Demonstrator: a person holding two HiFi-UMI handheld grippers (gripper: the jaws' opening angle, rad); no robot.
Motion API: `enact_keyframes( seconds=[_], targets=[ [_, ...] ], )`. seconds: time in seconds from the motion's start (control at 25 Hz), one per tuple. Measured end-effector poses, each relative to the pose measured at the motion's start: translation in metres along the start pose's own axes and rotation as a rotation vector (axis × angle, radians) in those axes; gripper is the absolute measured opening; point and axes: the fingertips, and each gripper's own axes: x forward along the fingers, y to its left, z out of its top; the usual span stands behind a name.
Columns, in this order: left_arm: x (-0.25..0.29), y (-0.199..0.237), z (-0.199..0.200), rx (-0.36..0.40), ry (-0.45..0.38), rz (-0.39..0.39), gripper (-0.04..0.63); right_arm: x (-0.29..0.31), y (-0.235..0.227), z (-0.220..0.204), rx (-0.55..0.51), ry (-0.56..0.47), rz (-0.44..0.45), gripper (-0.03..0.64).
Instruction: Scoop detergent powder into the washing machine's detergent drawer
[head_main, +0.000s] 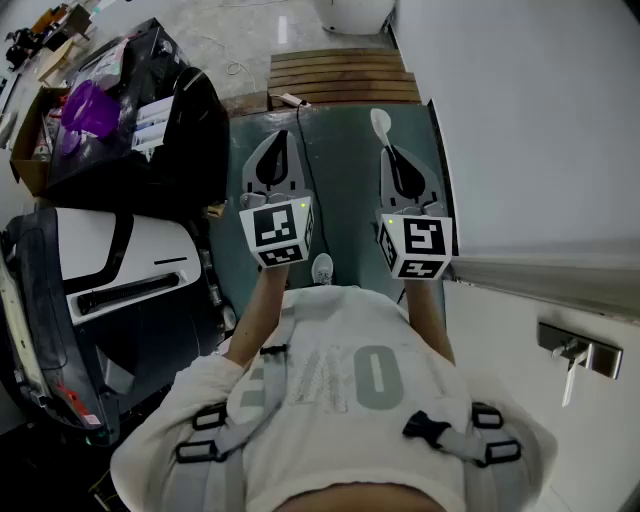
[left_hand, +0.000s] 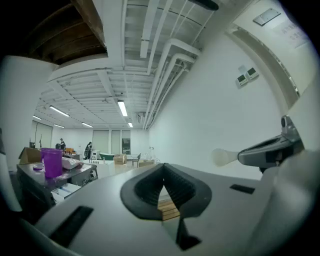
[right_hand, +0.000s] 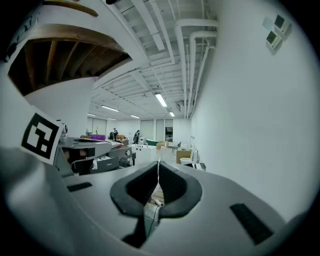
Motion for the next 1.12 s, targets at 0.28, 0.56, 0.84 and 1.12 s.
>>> enact_keyframes(
  seconds=[0.28,0.56,0.84,1.12],
  targets=[
    [0.007,0.014,0.003,-0.002,-0.009,0.01,0.02,0.012,0.001,-0.003,0.021,0.011,0.008,0.011],
    [0.011,0.04,0.001,-0.011,-0.025,0.028,0.02,0.033,0.015,0.003,0.056,-0.014,0.028,0.011],
    [0.024,0.075,-0.006,-0.014,-0.027,0.038,0.02,0.063,0.028,0.007,0.102,-0.036,0.031,0.011],
    [0.062,0.094,0.001,-0.001,-0.058,0.059,0.02,0.106,0.023,0.02,0.108,-0.07,0.05,0.011]
  ],
)
